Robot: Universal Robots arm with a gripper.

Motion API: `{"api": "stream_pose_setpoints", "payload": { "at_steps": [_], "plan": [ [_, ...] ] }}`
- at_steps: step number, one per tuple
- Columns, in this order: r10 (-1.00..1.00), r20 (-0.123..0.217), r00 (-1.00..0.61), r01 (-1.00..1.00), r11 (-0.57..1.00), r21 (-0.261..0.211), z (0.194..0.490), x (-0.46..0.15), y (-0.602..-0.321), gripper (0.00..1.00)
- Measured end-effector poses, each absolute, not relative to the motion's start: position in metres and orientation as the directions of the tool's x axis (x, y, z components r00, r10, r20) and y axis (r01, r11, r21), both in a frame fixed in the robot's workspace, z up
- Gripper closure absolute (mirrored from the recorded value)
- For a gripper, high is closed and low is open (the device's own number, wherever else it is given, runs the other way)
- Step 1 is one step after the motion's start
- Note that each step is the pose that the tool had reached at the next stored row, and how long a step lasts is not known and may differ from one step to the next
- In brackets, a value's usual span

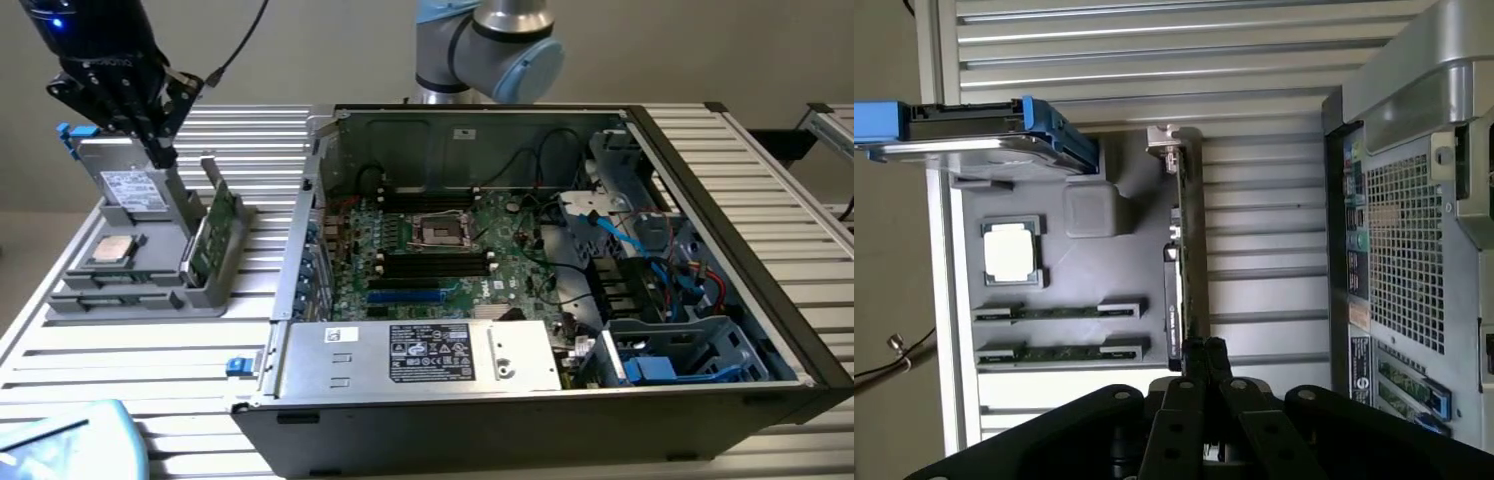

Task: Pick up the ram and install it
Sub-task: 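Reach for the ram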

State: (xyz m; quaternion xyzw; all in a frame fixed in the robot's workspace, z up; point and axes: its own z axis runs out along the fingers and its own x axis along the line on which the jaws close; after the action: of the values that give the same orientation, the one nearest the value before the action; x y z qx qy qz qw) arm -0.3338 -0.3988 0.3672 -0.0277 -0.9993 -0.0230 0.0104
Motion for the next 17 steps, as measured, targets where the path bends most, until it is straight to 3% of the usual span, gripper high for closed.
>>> {"api": "stream_pose_setpoints", "payload": {
  "at_steps": [17],
  "plan": [
    [0.022, 0.044, -0.999, 0.024, 0.999, 0.044, 0.349, -0.371, -0.401, 0.89]
  ]
}}
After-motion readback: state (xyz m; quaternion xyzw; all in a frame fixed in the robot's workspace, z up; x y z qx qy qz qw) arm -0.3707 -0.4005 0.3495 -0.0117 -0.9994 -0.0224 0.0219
